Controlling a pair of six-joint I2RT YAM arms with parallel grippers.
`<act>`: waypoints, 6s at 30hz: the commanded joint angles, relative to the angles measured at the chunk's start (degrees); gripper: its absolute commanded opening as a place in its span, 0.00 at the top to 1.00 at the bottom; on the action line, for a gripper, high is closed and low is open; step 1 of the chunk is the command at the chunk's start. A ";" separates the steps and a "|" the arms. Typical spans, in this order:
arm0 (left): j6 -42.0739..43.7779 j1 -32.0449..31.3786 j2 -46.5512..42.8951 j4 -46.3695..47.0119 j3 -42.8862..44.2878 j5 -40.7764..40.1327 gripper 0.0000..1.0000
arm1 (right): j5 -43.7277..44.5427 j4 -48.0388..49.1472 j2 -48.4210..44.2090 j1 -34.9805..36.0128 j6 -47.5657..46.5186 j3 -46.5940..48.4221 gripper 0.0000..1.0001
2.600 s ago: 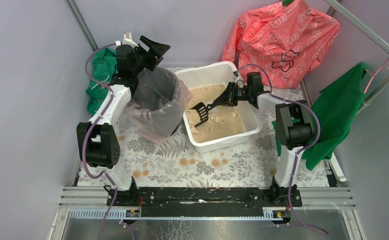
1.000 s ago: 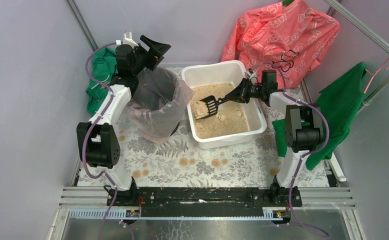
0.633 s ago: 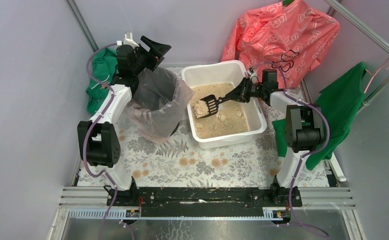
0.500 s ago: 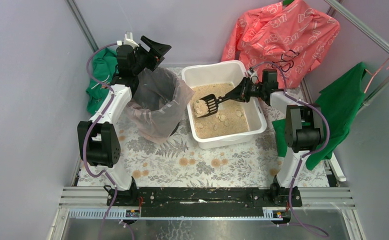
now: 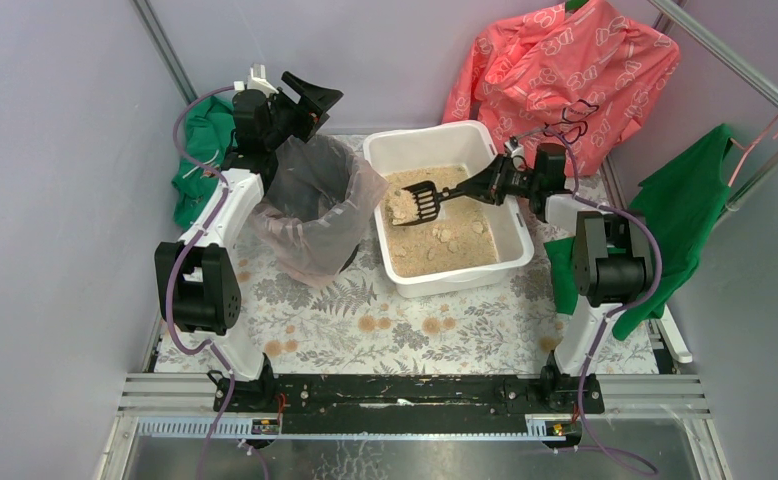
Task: Clean the litter box
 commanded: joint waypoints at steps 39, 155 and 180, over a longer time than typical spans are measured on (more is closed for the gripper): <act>-3.19 0.83 1.78 6.80 -0.80 2.44 0.12 | -9.81 26.87 -2.33 -11.42 24.64 -3.90 1.00; -0.47 0.74 -1.31 3.57 -1.71 1.50 0.13 | -4.42 47.17 -3.02 -11.38 34.18 -15.68 1.00; -2.00 0.74 -0.62 5.56 -2.87 1.69 0.13 | -4.63 32.03 -8.73 -10.70 24.81 -12.36 1.00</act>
